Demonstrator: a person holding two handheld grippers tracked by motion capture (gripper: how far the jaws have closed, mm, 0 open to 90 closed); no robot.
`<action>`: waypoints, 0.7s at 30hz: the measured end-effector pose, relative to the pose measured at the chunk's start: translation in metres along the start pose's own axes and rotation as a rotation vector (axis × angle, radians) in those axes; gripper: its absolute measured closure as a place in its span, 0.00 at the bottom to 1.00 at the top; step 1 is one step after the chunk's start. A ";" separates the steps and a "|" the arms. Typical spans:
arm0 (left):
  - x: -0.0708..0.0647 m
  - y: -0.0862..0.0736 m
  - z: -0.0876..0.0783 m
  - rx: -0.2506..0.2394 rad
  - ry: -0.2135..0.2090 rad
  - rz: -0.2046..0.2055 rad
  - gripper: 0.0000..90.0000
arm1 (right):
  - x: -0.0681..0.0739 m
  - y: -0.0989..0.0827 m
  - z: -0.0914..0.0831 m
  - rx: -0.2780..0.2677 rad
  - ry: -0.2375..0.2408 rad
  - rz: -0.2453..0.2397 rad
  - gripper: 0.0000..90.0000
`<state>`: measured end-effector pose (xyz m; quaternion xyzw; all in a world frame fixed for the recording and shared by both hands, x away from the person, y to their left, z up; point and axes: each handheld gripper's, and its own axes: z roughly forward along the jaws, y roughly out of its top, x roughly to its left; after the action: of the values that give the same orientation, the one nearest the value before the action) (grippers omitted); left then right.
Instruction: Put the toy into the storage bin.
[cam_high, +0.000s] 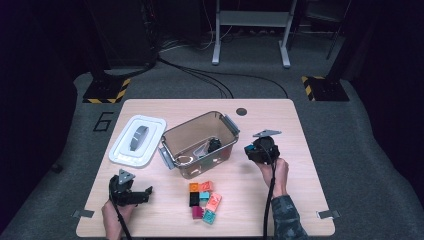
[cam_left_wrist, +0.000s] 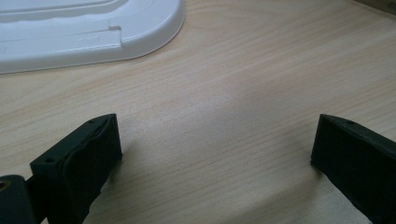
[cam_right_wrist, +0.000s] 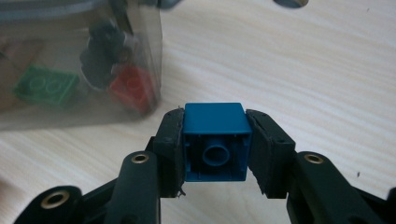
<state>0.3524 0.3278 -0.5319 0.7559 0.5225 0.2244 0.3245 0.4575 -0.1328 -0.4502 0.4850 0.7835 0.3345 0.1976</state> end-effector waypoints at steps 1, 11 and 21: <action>0.000 0.000 0.000 0.000 0.000 0.000 0.02 | 0.000 0.003 -0.001 -0.005 -0.007 -0.007 0.65; 0.000 0.000 0.000 -0.001 0.000 -0.001 0.02 | -0.004 0.028 -0.011 -0.044 -0.034 -0.001 0.65; 0.000 0.001 -0.001 0.014 -0.006 0.002 0.02 | -0.005 0.054 -0.018 -0.080 -0.059 -0.013 0.65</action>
<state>0.3522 0.3284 -0.5308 0.7593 0.5222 0.2187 0.3208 0.4825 -0.1266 -0.3995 0.4812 0.7664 0.3499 0.2422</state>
